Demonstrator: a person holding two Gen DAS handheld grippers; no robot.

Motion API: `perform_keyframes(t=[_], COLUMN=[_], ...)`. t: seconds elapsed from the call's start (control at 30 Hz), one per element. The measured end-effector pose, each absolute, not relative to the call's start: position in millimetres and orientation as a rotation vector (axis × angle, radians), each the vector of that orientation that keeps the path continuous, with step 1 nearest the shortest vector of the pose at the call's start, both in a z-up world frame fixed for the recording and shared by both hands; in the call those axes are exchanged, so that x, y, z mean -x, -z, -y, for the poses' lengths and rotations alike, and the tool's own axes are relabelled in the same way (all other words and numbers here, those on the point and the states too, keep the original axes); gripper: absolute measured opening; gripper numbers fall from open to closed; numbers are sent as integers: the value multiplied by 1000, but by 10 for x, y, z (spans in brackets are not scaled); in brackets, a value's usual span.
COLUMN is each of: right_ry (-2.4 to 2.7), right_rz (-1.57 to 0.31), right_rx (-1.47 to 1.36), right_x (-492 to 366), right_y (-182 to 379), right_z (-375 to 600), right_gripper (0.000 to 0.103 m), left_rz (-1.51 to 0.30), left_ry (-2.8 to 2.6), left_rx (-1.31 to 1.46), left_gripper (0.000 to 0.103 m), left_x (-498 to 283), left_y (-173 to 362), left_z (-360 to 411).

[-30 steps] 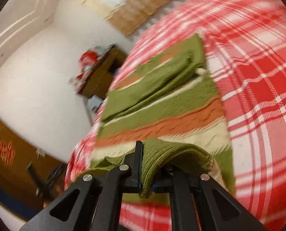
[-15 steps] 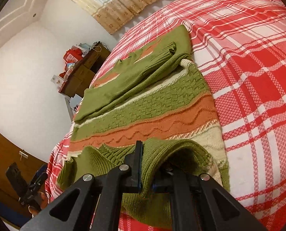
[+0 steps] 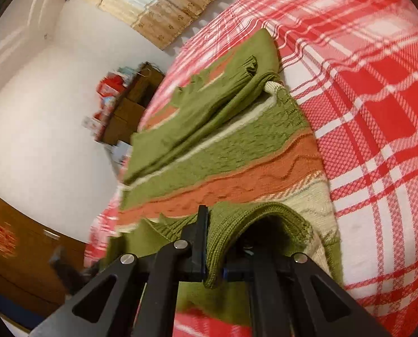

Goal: Fold small clothes
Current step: 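Grasp the ribbed hem with the left gripper beside the right gripper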

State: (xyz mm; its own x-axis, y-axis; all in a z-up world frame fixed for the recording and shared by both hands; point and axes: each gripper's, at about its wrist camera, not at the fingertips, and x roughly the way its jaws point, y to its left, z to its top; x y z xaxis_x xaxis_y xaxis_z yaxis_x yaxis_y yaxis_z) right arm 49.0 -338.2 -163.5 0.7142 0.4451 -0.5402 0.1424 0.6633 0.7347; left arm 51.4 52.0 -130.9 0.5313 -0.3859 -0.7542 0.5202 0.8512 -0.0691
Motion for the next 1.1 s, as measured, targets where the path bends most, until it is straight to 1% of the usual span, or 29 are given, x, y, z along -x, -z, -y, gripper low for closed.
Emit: perform_keyframes(t=[0.03,0.1,0.13,0.2,0.23,0.27,0.33,0.37,0.4,0.47,0.53,0.6,0.63,0.7,0.77,0.8,0.83,0.87,0.9,0.93,0.97,1.0,1.03,1.1], right_ry=[-220,-256,-274,-272,-242,-219,-177,-155,-146,-121,-91,-72,-62,-23,-24,-37,-55,-61,-51,-41,-56,-69,-56,-44], right_rz=[-763,-739,-721,-688,-661,-637,-574,-539,-531,-574,-629,-683,-713,-765,-795,-805,-824,-841,-849,-835,-836,-841,-840,-836], right_rx=[-880,-909,-912,-860,-794,-746,-674,-636,-599,-491,-378,-272,-213,-111,-78,-83,-85,-70,-36,2,8,-3,-1,3], right_x=[-455,-391,-341,-216,-130,-65,71,133,150,86,-43,-178,-268,-417,-547,-587,-636,-656,-666,-651,-636,-623,-595,-552], right_y=[1598,1520,1461,1311,1203,1128,1004,948,920,914,955,1051,1118,1265,1376,1424,1487,1535,1560,1551,1534,1520,1502,1487], right_z=[3422,3475,3504,3526,3522,3517,3522,3509,3484,3382,3265,3157,3099,3052,3045,3040,3025,2991,2943,2895,2851,2826,2810,2805], right_gripper=[9,10,11,19,32,55,78,78,78,78,78,78,78,78,78,78,75,59,55,49,34,28,22,14], left_rz=[-857,-869,-874,-883,-883,-883,-882,-884,-888,-895,-899,-892,-885,-868,-863,-865,-868,-867,-867,-866,-867,-873,-887,-901], left_ry=[540,549,553,561,562,560,553,552,552,561,583,585,580,556,545,547,547,542,530,516,511,514,525,535], left_rx=[-163,-112,-100,-76,-77,-80,-84,-82,-76,-61,-42,-49,-56,-72,-76,-75,-75,-77,-82,-86,-80,-62,-23,23], left_gripper=[27,22,22,22,23,24,24,25,27,36,53,61,64,64,64,63,59,55,45,36,32,26,23,22], left_x=[-545,-568,-572,-572,-572,-579,-585,-611,-631,-668,-660,-647,-632,-612,-619,-622,-626,-633,-638,-648,-656,-666,-689,-721], left_y=[1318,1310,1312,1311,1317,1316,1317,1320,1321,1317,1311,1308,1314,1326,1325,1323,1320,1317,1318,1319,1316,1315,1316,1327], left_z=[-538,-601,-605,-631,-610,-604,-573,-565,-558,-555,-531,-487,-462,-412,-403,-408,-418,-429,-444,-463,-489,-528,-584,-649])
